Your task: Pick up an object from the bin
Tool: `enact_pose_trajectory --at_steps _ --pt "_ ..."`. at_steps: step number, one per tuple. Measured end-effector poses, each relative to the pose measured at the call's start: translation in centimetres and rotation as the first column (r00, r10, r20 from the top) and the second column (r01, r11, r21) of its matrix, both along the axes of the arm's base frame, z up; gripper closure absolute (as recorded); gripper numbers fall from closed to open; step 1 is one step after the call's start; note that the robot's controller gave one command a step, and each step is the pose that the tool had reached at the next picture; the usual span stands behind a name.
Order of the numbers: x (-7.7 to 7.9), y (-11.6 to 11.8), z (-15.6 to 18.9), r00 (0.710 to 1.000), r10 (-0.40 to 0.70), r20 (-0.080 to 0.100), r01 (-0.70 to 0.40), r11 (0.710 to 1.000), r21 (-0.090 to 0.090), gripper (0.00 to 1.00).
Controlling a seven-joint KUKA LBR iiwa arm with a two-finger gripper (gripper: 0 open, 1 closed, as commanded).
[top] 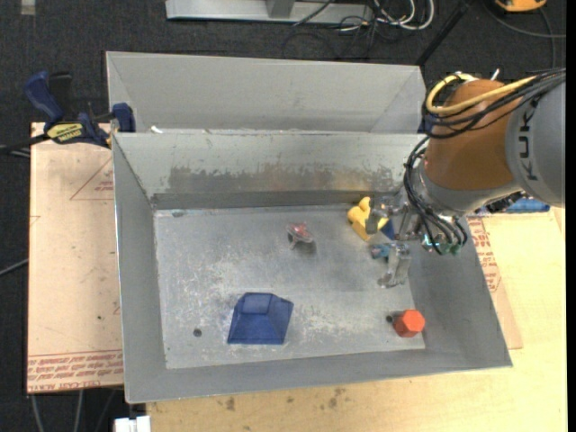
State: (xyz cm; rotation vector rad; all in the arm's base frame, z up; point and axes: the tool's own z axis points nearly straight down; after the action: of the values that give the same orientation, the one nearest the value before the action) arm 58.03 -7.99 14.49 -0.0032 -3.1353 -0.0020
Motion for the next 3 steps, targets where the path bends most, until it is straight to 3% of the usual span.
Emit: enact_pose_trajectory --at_steps 1,2,3 --pt "0.9 -7.1 -7.9 0.994 0.112 0.004 -0.112 0.994 -0.001 0.00" --pt "2.3 -7.4 -4.3 0.980 0.201 0.013 -0.200 0.980 -0.003 0.00" --pt "1.6 -7.5 -3.6 0.987 0.158 0.009 -0.158 0.987 -0.001 0.00"
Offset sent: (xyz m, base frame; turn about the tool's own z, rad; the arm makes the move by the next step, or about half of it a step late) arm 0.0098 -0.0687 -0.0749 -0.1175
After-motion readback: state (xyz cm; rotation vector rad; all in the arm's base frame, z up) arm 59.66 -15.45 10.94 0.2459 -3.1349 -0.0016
